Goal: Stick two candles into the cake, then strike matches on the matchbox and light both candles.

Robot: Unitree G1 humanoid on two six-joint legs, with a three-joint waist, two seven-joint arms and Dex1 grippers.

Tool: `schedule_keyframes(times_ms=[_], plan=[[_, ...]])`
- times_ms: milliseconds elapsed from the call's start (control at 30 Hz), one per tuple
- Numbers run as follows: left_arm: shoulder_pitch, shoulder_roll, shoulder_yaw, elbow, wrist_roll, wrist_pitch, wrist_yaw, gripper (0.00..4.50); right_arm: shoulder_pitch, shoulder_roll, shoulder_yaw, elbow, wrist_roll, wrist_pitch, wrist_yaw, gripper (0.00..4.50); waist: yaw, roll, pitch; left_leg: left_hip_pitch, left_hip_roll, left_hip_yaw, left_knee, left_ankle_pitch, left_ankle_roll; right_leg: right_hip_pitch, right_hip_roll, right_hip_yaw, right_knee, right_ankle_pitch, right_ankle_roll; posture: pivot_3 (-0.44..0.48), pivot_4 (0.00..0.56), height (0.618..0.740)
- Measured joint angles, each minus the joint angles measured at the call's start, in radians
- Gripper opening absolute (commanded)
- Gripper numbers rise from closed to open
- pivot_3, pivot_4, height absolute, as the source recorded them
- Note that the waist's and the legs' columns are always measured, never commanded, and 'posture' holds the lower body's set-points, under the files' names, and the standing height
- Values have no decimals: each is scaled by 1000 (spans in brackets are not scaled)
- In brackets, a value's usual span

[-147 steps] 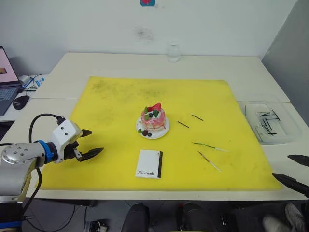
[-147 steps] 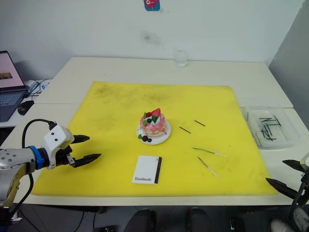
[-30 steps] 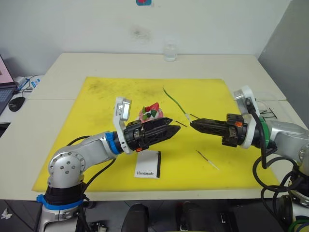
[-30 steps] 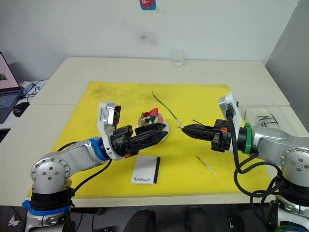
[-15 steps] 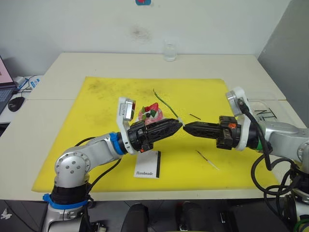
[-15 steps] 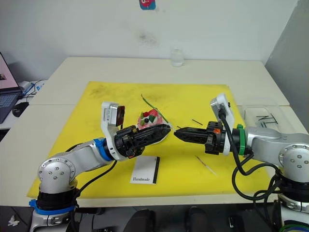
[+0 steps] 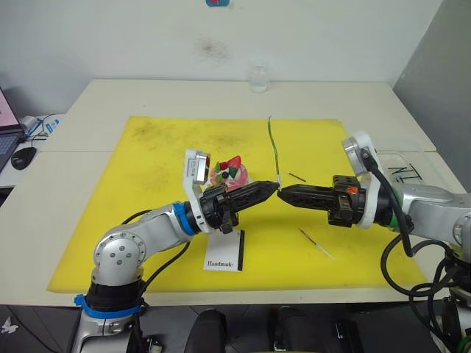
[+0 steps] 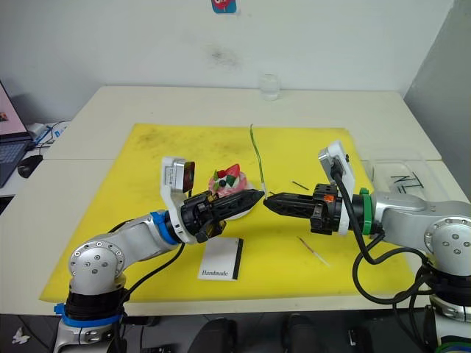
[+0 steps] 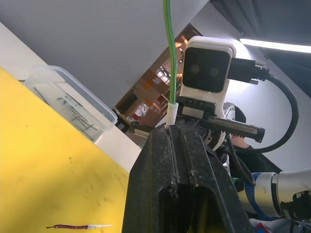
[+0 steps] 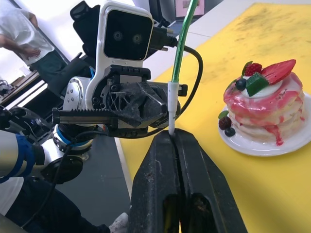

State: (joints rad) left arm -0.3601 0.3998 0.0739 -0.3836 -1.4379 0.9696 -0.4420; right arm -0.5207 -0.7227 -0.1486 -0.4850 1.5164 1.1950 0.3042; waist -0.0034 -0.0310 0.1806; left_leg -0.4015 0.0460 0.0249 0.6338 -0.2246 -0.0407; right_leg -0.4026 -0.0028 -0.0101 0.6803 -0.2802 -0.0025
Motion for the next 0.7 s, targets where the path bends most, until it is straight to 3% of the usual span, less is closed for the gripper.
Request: schedule_keyframes(times_ms=[133, 167, 333, 433, 567, 700], plan=[[7, 11, 16, 24, -15, 0, 18, 20, 0, -13, 7, 3, 0, -13, 1, 0, 0, 0, 0, 0, 0, 0, 0, 0, 0, -1, 0, 0, 0, 0, 0, 0, 150, 735], [8, 20, 26, 38, -13, 1, 22, 533, 0, -17, 7, 4, 0, -17, 1, 0, 0, 0, 0, 0, 0, 0, 0, 0, 0, -1, 0, 0, 0, 0, 0, 0, 150, 735], [15, 78, 60, 85, -14, 11, 24, 1923, 0, -31, 7, 8, 0, -31, 4, 0, 0, 0, 0, -1, 1, 0, 0, 0, 0, -2, 0, 0, 0, 0, 0, 0, 150, 735], [3, 86, 69, 94, -105, 43, 26, 2844, 0, -45, 13, 8, -4, -32, 21, 0, 0, 0, 0, -2, 1, 0, 0, 0, 0, -2, 0, 0, -1, 0, 0, 0, 150, 735], [-19, 92, 40, 70, -204, 79, 27, 2844, 0, -61, 36, 3, -42, -32, 63, 0, 0, 0, 0, -2, 1, 0, 0, 0, 0, -2, -1, 0, -1, 0, 0, 0, 150, 735], [-31, 90, 6, 58, -202, 85, 36, 2844, 0, -69, 52, -9, -60, -32, 95, 0, 0, 0, 0, -1, 1, 0, 0, 0, 0, -2, 0, 0, 0, 0, 0, 0, 150, 735]])
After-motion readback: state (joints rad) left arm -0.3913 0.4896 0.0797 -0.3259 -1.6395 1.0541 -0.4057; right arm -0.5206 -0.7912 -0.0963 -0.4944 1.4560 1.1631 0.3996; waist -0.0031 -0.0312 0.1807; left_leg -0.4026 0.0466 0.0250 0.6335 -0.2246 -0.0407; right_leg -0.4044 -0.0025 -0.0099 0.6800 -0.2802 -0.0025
